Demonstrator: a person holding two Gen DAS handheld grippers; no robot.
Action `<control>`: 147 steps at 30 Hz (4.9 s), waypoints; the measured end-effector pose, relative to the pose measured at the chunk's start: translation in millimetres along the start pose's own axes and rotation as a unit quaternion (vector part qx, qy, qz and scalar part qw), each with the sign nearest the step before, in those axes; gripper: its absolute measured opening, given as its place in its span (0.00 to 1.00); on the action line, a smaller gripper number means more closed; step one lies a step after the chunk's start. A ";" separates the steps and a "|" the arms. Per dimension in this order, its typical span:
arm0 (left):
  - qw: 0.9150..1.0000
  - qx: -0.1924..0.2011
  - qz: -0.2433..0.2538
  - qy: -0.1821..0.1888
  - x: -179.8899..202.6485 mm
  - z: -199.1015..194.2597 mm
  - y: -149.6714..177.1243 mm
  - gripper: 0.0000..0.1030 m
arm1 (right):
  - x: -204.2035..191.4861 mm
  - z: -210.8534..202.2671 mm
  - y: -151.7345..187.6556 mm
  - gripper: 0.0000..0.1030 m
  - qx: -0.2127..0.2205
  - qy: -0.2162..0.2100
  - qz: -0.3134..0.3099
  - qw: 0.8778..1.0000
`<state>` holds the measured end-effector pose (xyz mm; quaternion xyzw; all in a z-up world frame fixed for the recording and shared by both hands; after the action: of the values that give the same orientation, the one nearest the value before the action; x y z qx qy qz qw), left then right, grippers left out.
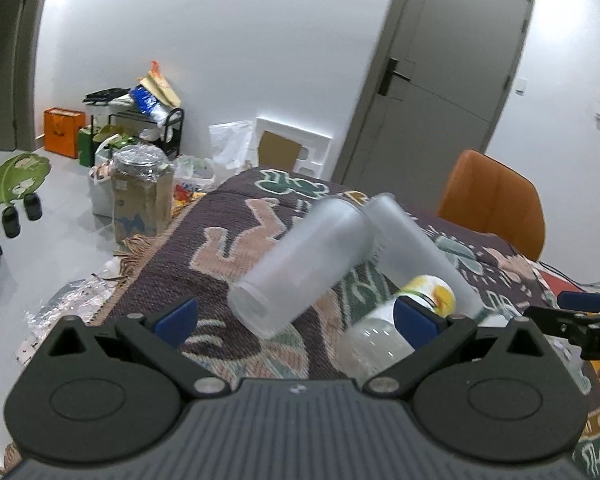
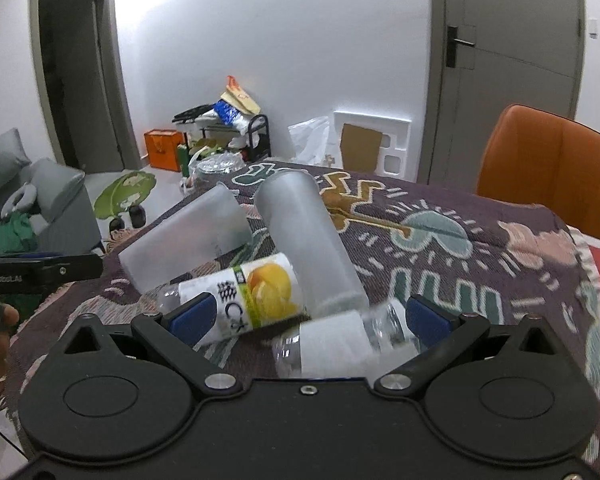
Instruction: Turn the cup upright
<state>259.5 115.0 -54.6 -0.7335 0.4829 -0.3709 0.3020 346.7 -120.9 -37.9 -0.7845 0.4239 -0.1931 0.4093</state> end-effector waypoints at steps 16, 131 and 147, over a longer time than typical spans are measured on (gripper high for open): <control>0.997 0.001 -0.067 -0.049 -50.7 31.3 -12.3 1.00 | -9.7 94.6 -30.8 0.88 -0.079 -0.031 -0.053 0.995; 0.989 -0.068 -0.052 0.124 63.1 -51.0 97.5 1.00 | -3.9 -105.9 91.7 0.82 -0.053 0.006 -0.030 0.998; 0.968 -0.123 -0.164 0.147 78.3 -17.2 84.0 0.98 | 44.7 -131.3 130.7 0.82 0.014 0.023 0.101 0.994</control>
<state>224.7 11.0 -92.8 -0.7716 0.4368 -0.4570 0.0704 220.4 -260.5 -67.7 -0.7272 0.5079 -0.1744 0.4275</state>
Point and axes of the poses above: each gripper's, at about its wrist camera, not at the fingertips, and z roughly the way its jaws point, x to its right, y to its underside, the point moved 10 cm from there along z, roughly the way its jaws point, and after that the axes turned 1 degree about -y, right-handed, at the moved point
